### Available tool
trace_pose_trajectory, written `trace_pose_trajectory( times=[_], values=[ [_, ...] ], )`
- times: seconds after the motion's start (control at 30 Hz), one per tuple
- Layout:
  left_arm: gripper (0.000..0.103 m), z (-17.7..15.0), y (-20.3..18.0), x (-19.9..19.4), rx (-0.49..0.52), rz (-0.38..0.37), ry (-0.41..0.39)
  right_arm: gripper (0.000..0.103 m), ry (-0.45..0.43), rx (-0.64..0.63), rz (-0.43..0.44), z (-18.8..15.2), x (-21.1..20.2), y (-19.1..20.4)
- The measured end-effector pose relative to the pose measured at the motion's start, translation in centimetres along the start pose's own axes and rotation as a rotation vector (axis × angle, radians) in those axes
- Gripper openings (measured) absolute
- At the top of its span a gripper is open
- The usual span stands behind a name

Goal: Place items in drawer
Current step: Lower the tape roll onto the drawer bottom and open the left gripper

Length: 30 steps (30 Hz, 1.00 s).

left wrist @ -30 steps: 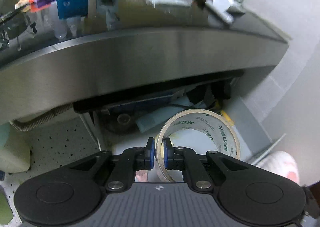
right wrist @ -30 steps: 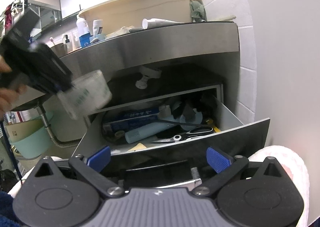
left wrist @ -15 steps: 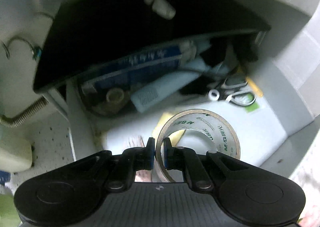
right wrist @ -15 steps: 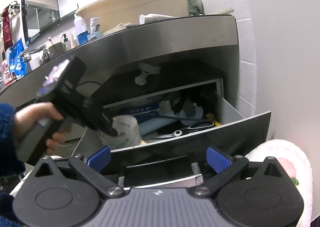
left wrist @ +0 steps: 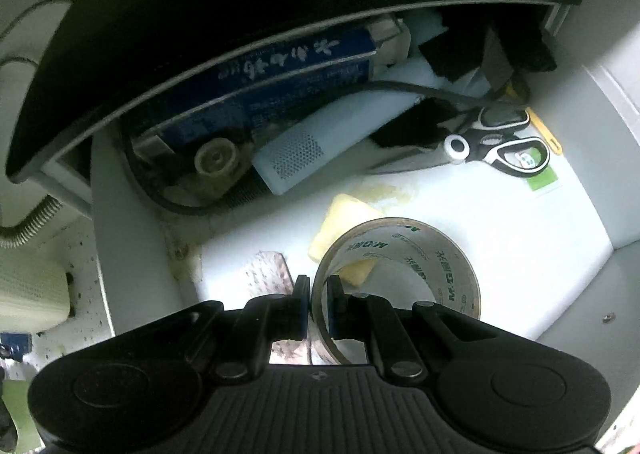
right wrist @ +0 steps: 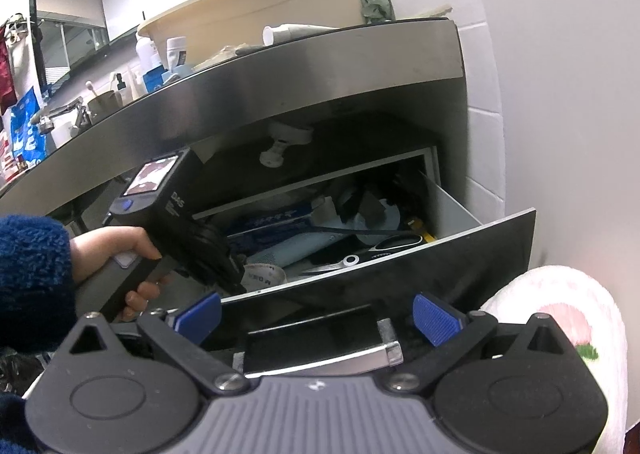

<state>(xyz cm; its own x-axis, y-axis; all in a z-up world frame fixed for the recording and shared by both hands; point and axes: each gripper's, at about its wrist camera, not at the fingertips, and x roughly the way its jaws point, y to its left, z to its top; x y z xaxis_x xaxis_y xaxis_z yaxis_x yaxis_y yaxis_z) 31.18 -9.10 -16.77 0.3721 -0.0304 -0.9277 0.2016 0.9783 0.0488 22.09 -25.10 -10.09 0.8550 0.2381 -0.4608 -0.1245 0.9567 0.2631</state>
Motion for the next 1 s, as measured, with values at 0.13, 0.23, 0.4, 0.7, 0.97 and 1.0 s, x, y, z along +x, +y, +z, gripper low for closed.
trace_pose_trajectory(
  times=[0.13, 0.23, 0.4, 0.7, 0.97, 1.0],
  values=[
    [0.009, 0.4, 0.3, 0.9, -0.022, -0.019, 0.06, 0.103, 0.004, 0.002, 0.002, 0.0, 0.1, 0.0],
    [0.008, 0.6, 0.2, 1.1, -0.014, -0.006, 0.068, 0.103, 0.009, 0.012, 0.002, 0.0, 0.1, -0.2],
    [0.008, 0.6, 0.0, 1.2, -0.001, 0.014, 0.07, 0.103, 0.013, 0.024, 0.0, 0.0, 0.2, -0.4],
    [0.008, 0.7, 0.7, 1.3, -0.006, 0.012, 0.105, 0.103, 0.019, 0.027, -0.002, 0.0, 0.3, -0.3],
    [0.021, 0.1, 0.4, -0.4, 0.029, 0.004, 0.058, 0.103, 0.028, 0.015, -0.004, 0.0, 0.5, -0.2],
    [0.022, 0.0, 0.3, -0.7, 0.036, 0.002, 0.05, 0.103, 0.03, 0.012, -0.005, 0.0, 0.5, -0.1]
  ],
)
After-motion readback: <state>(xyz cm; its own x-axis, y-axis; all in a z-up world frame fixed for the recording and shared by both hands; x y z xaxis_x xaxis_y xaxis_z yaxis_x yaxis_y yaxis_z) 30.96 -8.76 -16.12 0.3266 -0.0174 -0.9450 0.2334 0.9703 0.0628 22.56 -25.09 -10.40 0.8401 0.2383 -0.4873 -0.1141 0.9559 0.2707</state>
